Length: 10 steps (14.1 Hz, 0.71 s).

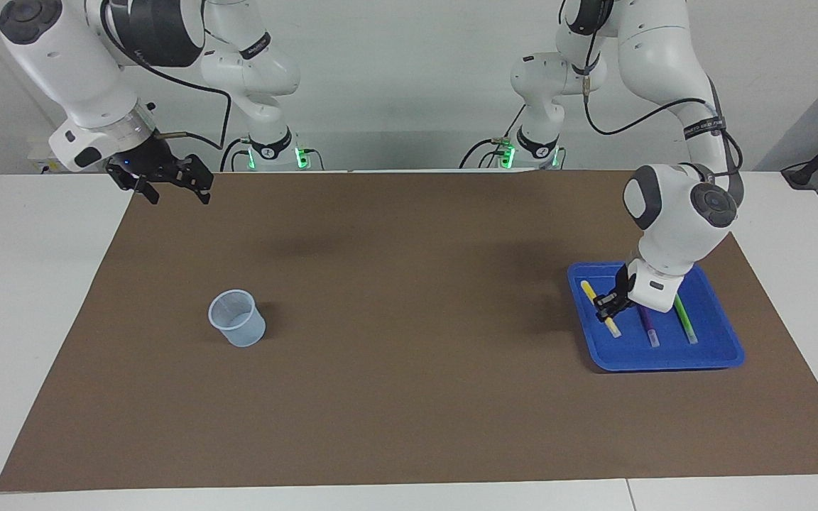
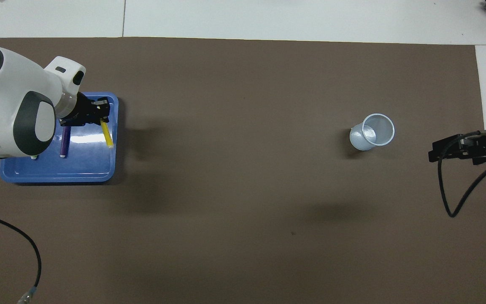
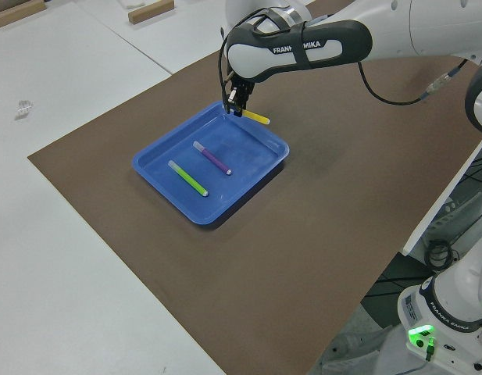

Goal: Transfer and insert pens with both arms
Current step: 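Lift the yellow pen with the left gripper toward the right gripper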

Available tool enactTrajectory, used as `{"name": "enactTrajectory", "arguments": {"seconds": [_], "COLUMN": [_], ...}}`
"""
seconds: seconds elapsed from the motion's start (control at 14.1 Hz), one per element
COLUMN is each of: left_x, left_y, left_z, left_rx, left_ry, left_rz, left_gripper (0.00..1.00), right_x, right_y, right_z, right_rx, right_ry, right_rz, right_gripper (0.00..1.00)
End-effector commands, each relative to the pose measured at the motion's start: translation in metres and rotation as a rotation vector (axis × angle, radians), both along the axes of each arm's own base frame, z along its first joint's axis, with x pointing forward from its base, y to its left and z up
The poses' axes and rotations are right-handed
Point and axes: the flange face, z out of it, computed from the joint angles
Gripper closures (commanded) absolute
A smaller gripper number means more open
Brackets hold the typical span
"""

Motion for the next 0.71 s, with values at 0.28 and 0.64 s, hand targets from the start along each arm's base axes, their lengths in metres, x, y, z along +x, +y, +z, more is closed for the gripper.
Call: {"name": "enactTrajectory", "arguments": {"seconds": [0.28,0.64], "left_x": [-0.028,-0.047], "left_y": [-0.100,-0.167], "left_z": [0.045,0.063], "left_rx": [-0.113,-0.165], "left_ry": [0.058,0.055], "left_rz": [0.407,0.636], "left_gripper": [1.00,1.00], "right_x": [-0.014,-0.012], "right_y": [0.004,0.014], "right_z": [-0.011,-0.015], "right_rx": [0.077,0.347], "right_ry": [-0.042,-0.066], "right_rz": [-0.024,-0.103], "right_gripper": [0.00,0.00]}}
